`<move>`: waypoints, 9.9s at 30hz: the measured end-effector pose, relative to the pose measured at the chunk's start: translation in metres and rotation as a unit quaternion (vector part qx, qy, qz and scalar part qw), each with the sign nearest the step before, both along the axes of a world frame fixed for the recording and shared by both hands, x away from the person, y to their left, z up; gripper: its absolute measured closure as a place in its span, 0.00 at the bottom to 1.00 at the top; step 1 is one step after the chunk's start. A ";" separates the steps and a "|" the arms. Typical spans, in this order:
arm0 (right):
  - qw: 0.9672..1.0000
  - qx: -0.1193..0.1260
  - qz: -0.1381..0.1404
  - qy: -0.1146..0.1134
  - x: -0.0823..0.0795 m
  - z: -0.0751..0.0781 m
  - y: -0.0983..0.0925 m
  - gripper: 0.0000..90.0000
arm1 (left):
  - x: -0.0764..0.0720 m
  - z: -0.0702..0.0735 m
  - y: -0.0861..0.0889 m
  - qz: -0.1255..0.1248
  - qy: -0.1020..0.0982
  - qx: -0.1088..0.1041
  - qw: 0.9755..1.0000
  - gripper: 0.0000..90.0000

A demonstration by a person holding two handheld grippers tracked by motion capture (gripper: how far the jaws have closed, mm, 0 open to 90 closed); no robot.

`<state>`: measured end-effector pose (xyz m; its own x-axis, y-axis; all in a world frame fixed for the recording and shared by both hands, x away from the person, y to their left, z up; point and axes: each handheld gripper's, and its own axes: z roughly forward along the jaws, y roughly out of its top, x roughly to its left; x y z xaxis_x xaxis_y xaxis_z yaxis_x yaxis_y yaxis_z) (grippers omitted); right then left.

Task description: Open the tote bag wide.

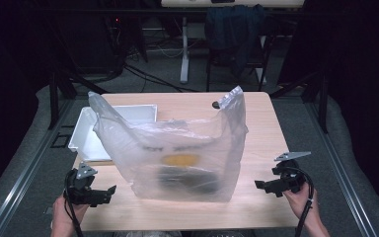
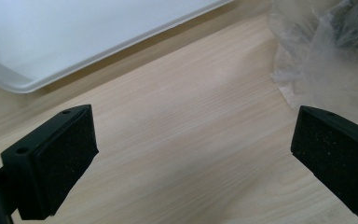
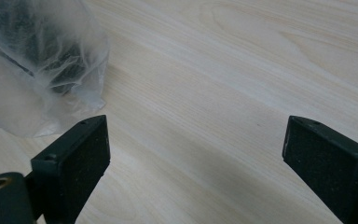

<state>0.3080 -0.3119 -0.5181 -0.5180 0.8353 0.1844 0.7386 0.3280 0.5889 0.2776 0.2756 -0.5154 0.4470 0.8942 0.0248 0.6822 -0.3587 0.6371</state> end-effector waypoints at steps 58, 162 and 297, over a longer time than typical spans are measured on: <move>0.991 0.058 0.120 -0.024 0.024 0.022 0.097 0.91 | 0.040 -0.006 -0.083 -0.153 0.031 -0.110 0.982 0.79; 0.986 0.028 0.143 -0.080 0.005 0.033 0.111 0.99 | 0.041 0.004 -0.063 -0.127 0.017 -0.107 0.986 0.55; 0.989 -0.030 0.145 -0.015 0.015 0.006 0.097 1.00 | 0.003 0.021 -0.095 -0.182 -0.066 -0.012 0.981 0.73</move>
